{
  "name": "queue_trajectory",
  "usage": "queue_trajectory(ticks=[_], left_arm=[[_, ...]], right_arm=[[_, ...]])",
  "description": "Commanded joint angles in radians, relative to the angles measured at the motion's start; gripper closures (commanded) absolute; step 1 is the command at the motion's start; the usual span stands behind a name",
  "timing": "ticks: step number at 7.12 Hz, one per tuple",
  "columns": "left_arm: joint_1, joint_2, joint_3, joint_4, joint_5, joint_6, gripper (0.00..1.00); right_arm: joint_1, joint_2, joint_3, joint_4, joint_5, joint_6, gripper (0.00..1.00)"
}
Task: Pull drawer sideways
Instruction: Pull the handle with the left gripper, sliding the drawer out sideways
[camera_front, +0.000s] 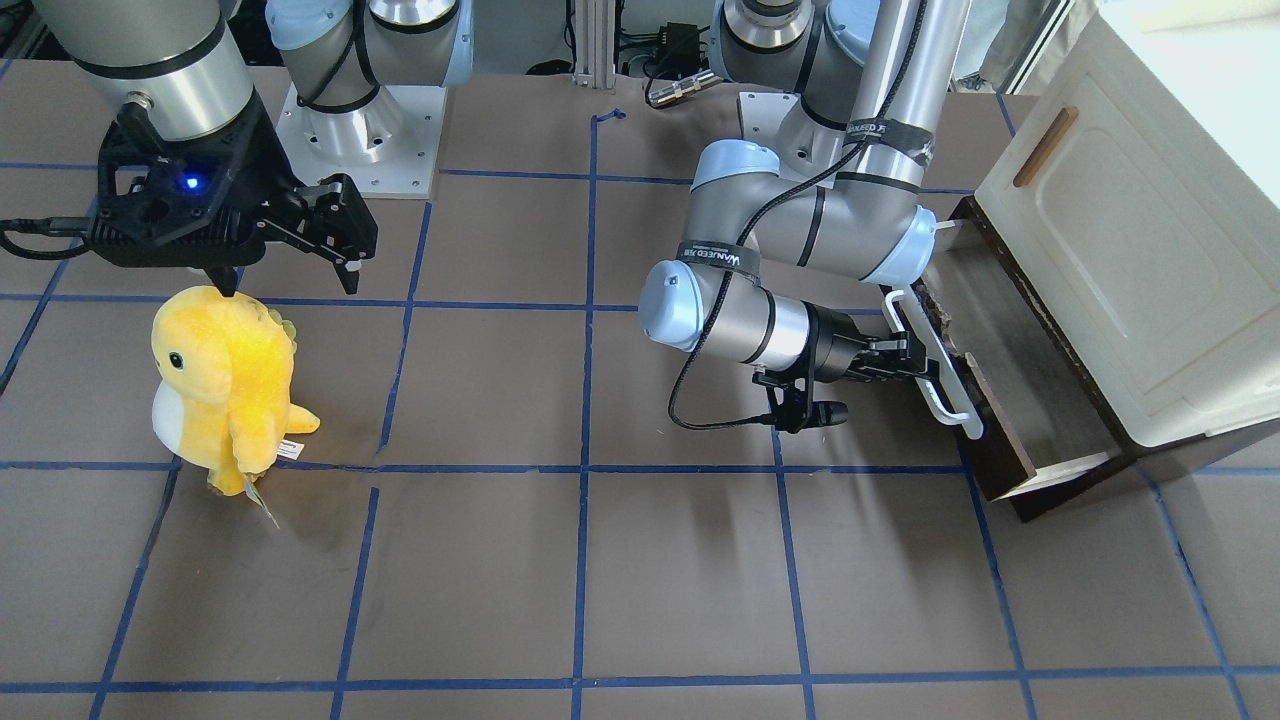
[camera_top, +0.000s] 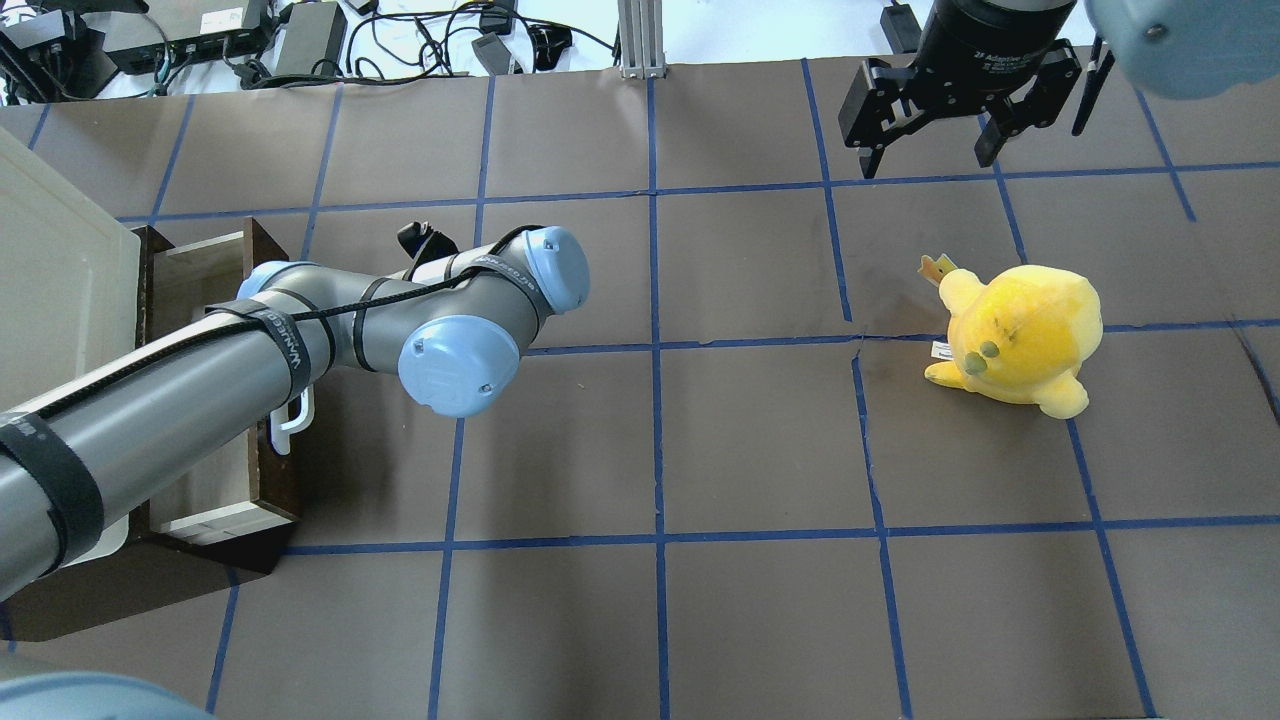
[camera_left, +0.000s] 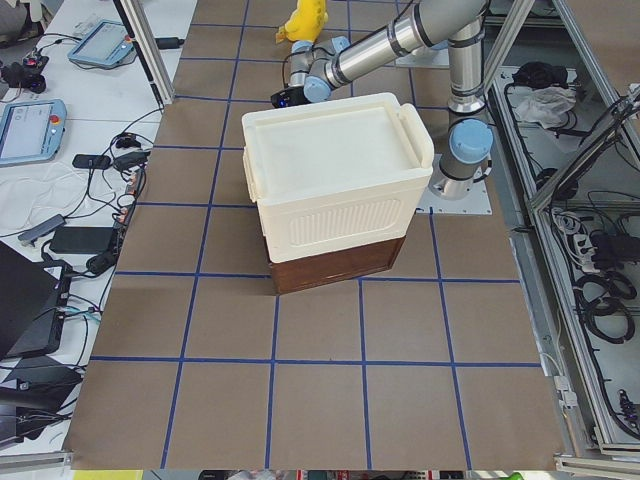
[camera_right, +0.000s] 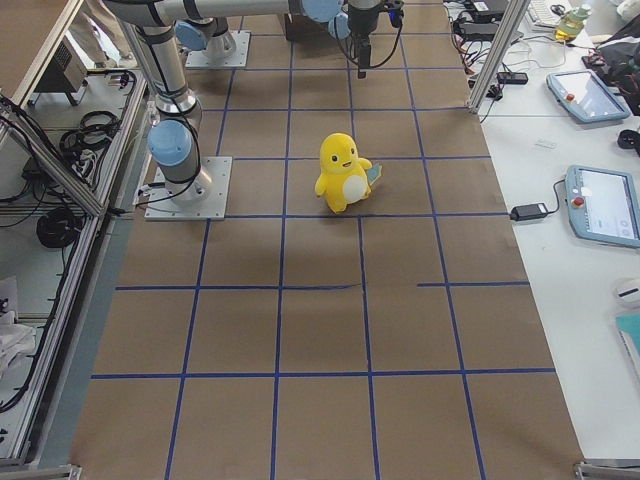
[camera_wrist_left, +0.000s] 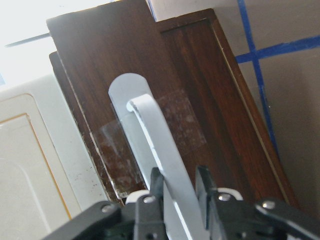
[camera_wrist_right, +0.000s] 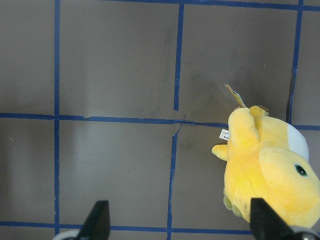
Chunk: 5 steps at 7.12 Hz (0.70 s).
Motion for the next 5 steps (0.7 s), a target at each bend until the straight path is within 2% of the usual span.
queue_trajectory(ticks=[1, 3, 4, 5], left_arm=[[-0.034, 0.002, 0.017, 0.000, -0.027, 0.001, 0.76], [-0.042, 0.002, 0.028, -0.003, -0.044, 0.001, 0.76], [-0.040, 0.004, 0.025, -0.011, -0.045, 0.000, 0.61], [-0.036, 0.005, 0.020, -0.015, -0.045, -0.003, 0.65]], right_arm=[[0.000, 0.000, 0.000, 0.000, 0.000, 0.000, 0.00], [0.000, 0.000, 0.000, 0.000, 0.000, 0.000, 0.00], [0.000, 0.000, 0.000, 0.000, 0.000, 0.000, 0.00], [0.000, 0.000, 0.000, 0.000, 0.000, 0.000, 0.00]])
